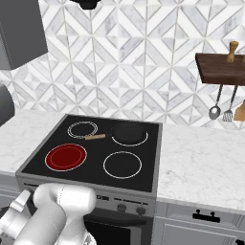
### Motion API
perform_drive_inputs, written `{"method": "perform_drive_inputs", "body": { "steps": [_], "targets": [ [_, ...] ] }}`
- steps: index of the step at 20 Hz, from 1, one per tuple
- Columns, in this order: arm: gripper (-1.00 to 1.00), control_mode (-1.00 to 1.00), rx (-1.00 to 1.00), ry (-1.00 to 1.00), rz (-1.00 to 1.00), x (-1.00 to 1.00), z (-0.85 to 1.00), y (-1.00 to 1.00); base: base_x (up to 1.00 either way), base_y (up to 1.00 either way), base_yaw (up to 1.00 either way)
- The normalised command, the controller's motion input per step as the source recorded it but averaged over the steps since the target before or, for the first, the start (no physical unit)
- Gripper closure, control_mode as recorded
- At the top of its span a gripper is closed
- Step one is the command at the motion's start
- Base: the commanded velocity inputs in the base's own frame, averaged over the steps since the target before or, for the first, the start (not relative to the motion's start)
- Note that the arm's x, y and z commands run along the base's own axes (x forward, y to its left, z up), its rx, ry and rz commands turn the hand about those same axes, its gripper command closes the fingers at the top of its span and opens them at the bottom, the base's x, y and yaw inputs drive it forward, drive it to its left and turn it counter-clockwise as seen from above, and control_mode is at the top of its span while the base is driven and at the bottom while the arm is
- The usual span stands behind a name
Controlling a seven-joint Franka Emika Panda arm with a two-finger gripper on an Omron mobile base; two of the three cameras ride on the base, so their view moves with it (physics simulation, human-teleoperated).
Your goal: Turn off the front left burner of the stove.
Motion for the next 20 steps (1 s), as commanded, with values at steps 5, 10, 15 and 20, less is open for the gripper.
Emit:
{"method": "perform_drive_inputs", "body": {
  "steps": [5, 10, 15, 20],
  "targets": [
    [-1.00, -1.00, -0.02, -0.02, 0.02, 0.12, -0.14, -0.01, 0.00, 0.00, 0.00],
    [-1.00, -1.00, 0.00, 0.00, 0.00, 0.30, -0.03, -0.15, 0.00, 0.00, 0.00],
    [-1.00, -1.00, 0.00, 0.00, 0.00, 0.03, 0.00, -0.01, 0.00, 0.00, 0.00],
    [1.00, -1.00, 0.00, 0.00, 0.00, 0.00, 0.00, 0.00, 0.00, 0.00, 0.00]
  ]
}}
